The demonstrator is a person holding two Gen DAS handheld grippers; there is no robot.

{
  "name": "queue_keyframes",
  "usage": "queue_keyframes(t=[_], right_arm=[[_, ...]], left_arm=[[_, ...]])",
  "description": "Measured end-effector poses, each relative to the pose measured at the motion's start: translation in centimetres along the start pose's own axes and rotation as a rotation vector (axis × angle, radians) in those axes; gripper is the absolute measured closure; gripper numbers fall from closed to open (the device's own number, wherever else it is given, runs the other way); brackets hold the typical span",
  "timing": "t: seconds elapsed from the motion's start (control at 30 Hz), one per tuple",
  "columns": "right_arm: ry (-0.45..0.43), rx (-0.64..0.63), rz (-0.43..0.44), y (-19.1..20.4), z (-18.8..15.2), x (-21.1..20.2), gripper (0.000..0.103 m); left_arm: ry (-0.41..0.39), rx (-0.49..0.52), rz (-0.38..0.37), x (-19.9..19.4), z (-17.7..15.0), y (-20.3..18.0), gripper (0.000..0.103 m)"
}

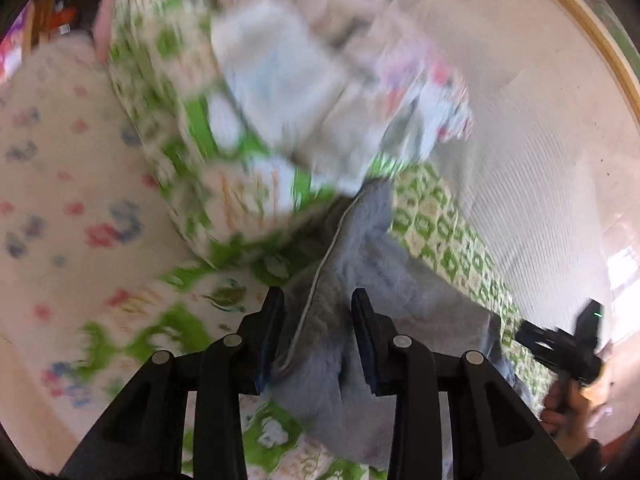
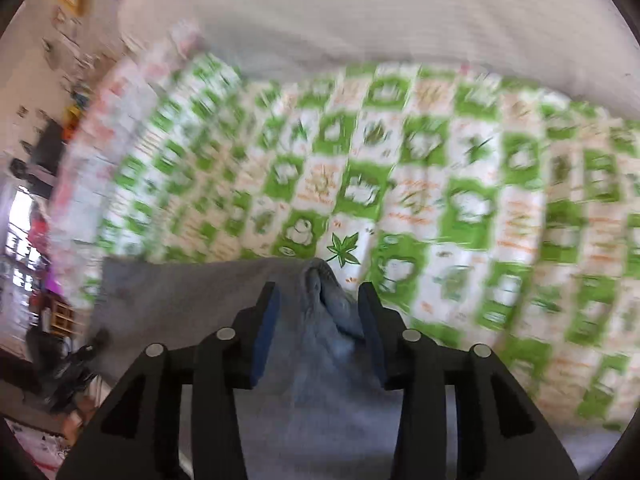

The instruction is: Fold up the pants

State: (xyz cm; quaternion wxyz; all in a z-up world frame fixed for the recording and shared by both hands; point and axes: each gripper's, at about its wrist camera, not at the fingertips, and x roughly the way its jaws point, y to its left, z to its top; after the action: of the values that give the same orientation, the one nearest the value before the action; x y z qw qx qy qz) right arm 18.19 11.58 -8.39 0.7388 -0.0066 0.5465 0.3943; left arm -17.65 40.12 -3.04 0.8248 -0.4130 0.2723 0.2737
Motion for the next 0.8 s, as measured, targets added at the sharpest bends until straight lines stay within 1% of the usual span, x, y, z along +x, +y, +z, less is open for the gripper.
queue_keyframes(t=[0.07, 0.13, 0.17, 0.2, 0.23, 0.3, 0.37, 0.4, 0.43, 0.47, 0.53, 0.57, 0.63, 0.67, 0.7, 0.73, 0.77, 0.8], right_arm=[[-0.053, -0.033, -0.006, -0.5, -0.9, -4.6, 0.055], [-0.085, -0.042, -0.01, -1.4, -2.0, -7.8, 0.047], [-0.095, -0.04, -0.018, -1.8, -2.7, -9.4, 0.046], [-0.106, -0.031, -0.025, -2.6, -4.0, -11.3, 0.044], [-0.108, -0.023, -0.028, -2.9, -4.7, -12.2, 0.044], [-0.112, 0.009, -0.04, -4.1, -7.2, -14.4, 0.043], [-0.122, 0.059, -0.06, -5.6, -9.8, -16.6, 0.043], [-0.127, 0.084, -0.073, -6.3, -10.8, -17.5, 0.043], [-0.136, 0.118, -0.089, -7.4, -12.5, -18.9, 0.043], [-0.143, 0.143, -0.098, -8.1, -13.6, -19.6, 0.043], [-0.158, 0.209, -0.12, -10.0, -16.1, -21.7, 0.043], [-0.176, 0.252, -0.131, -11.2, -17.8, -23.1, 0.043], [-0.204, 0.303, -0.163, -12.9, -19.9, -25.2, 0.043], [-0.217, 0.336, -0.185, -14.0, -21.1, -26.4, 0.043], [-0.232, 0.367, -0.199, -14.9, -22.1, -27.3, 0.043], [-0.251, 0.405, -0.215, -15.8, -23.1, -28.5, 0.043], [-0.273, 0.448, -0.227, -16.9, -24.1, -29.7, 0.043], [-0.289, 0.48, -0.231, -17.8, -25.0, -30.7, 0.043]], left_arm=[[-0.041, 0.041, -0.002, -2.1, -0.1, -1.5, 0.063], [-0.058, 0.092, -0.022, -3.3, -0.4, -3.5, 0.058], [-0.057, 0.135, -0.053, -3.5, -0.8, -5.4, 0.056], [-0.046, 0.164, -0.07, -3.9, -1.3, -6.2, 0.052], [-0.033, 0.196, -0.088, -3.8, -1.7, -7.7, 0.051], [0.006, 0.275, -0.148, -2.6, -3.3, -11.8, 0.05], [0.045, 0.338, -0.206, -2.2, -4.7, -14.9, 0.049], [0.071, 0.37, -0.242, -1.8, -5.6, -16.7, 0.047], [0.095, 0.399, -0.273, -1.7, -6.5, -17.8, 0.046], [0.124, 0.438, -0.308, -1.0, -7.8, -20.0, 0.046], [0.168, 0.498, -0.351, -0.5, -10.0, -22.5, 0.043], [0.201, 0.533, -0.384, -0.1, -11.2, -24.4, 0.043], [0.235, 0.582, -0.423, 0.5, -13.1, -26.9, 0.041], [0.266, 0.616, -0.448, 1.2, -14.3, -28.7, 0.041], [0.283, 0.635, -0.465, 1.0, -15.2, -29.6, 0.041], [0.303, 0.653, -0.484, 1.3, -16.0, -30.7, 0.038], [0.338, 0.681, -0.503, 2.1, -17.1, -32.3, 0.037], [0.358, 0.7, -0.506, 2.4, -17.9, -33.3, 0.037]])
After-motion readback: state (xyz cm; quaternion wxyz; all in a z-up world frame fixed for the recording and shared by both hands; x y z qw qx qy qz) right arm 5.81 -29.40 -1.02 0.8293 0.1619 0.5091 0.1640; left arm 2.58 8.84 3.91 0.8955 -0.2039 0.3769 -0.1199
